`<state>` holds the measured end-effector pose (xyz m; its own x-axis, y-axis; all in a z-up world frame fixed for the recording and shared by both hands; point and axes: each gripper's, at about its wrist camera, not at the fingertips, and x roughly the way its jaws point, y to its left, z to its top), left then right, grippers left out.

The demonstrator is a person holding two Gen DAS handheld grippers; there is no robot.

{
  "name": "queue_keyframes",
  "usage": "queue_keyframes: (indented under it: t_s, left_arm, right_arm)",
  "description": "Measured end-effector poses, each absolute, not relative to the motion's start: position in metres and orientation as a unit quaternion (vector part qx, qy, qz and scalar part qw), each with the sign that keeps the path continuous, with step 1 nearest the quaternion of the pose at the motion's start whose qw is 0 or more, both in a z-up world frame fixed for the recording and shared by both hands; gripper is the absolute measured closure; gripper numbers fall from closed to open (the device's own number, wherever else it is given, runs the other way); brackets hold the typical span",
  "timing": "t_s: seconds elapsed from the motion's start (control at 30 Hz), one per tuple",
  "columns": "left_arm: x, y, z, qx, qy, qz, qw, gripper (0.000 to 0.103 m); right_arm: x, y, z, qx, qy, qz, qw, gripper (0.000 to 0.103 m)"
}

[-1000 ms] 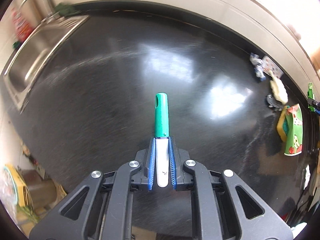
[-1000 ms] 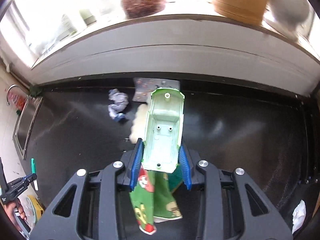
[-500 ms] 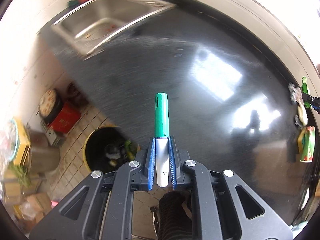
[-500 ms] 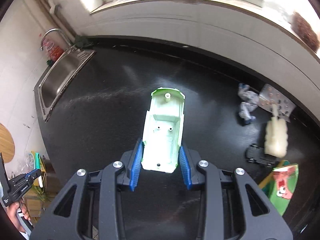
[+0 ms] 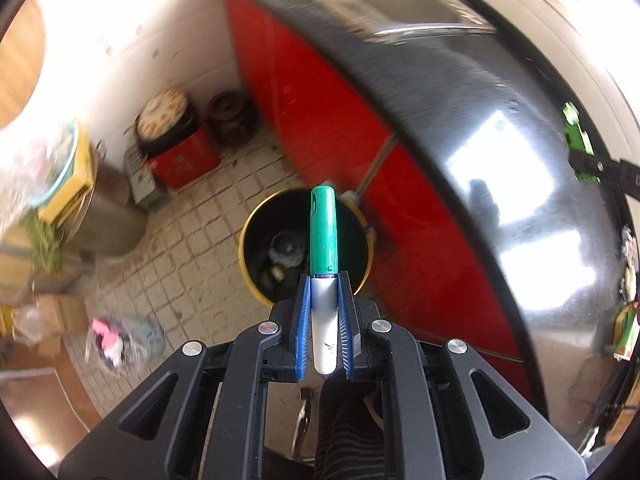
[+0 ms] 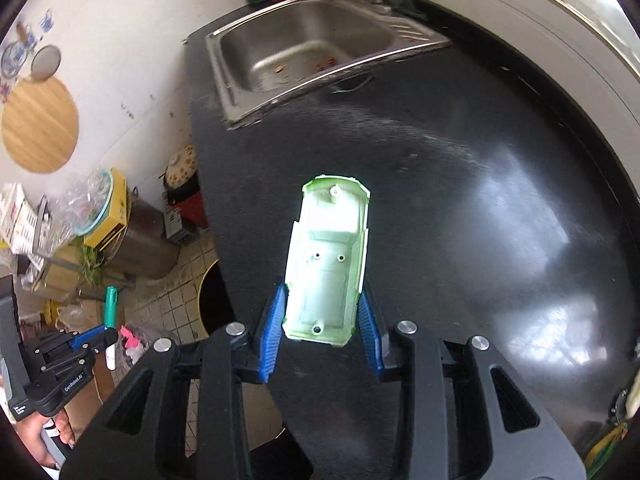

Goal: Collect trash
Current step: 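Lift the marker and toy car shell and carry both over the bin, then open both tools to drop the marker and toy car shell into the bin, then swing both open tools back to the countertop toward the wrapper and snack bag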

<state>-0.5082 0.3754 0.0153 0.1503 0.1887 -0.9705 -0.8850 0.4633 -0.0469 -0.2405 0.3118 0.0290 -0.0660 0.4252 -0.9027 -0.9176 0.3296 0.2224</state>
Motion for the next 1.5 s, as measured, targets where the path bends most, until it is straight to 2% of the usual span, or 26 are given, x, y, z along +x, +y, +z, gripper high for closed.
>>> queue_keyframes:
  t_s: [0.2, 0.47, 0.87, 1.23, 1.27, 1.3, 1.33, 1.37, 1.4, 1.47, 1.5]
  left_arm:
    - [-0.565, 0.380, -0.001, -0.383, 0.501, 0.430, 0.646, 0.091]
    - [-0.585, 0.383, -0.028, -0.420, 0.493, 0.434, 0.626, 0.091]
    - [-0.581, 0.387, -0.066, -0.454, 0.492, 0.416, 0.616, 0.091]
    - [-0.571, 0.403, -0.091, -0.486, 0.471, 0.389, 0.624, 0.091]
    - [-0.572, 0.404, -0.092, -0.487, 0.467, 0.394, 0.625, 0.088]
    - [-0.573, 0.405, -0.093, -0.486, 0.466, 0.398, 0.622, 0.081]
    - [-0.573, 0.406, -0.093, -0.486, 0.466, 0.402, 0.620, 0.073]
    - [-0.575, 0.406, -0.091, -0.485, 0.463, 0.408, 0.620, 0.050]
    - [-0.576, 0.406, -0.089, -0.482, 0.458, 0.413, 0.622, 0.036]
    - [-0.581, 0.405, -0.081, -0.476, 0.446, 0.422, 0.629, 0.034]
    - [-0.583, 0.404, -0.079, -0.476, 0.445, 0.425, 0.628, 0.030]
  right_arm:
    - [-0.331, 0.363, 0.015, -0.304, 0.487, 0.580, 0.578, 0.068]
    - [-0.399, 0.390, -0.012, -0.366, 0.478, 0.602, 0.524, 0.068]
    - [-0.420, 0.414, -0.052, -0.416, 0.488, 0.591, 0.489, 0.068]
    - [-0.416, 0.431, -0.075, -0.419, 0.507, 0.584, 0.476, 0.068]
    - [-0.416, 0.432, -0.074, -0.416, 0.505, 0.588, 0.475, 0.067]
    - [-0.418, 0.433, -0.072, -0.416, 0.503, 0.591, 0.475, 0.065]
    - [-0.418, 0.433, -0.069, -0.414, 0.501, 0.595, 0.474, 0.055]
    - [-0.419, 0.434, -0.065, -0.407, 0.496, 0.602, 0.475, 0.043]
    - [-0.421, 0.435, -0.062, -0.405, 0.492, 0.606, 0.476, 0.040]
    - [-0.423, 0.438, -0.054, -0.399, 0.485, 0.614, 0.478, 0.033]
    - [-0.423, 0.439, -0.052, -0.397, 0.483, 0.615, 0.480, 0.030]
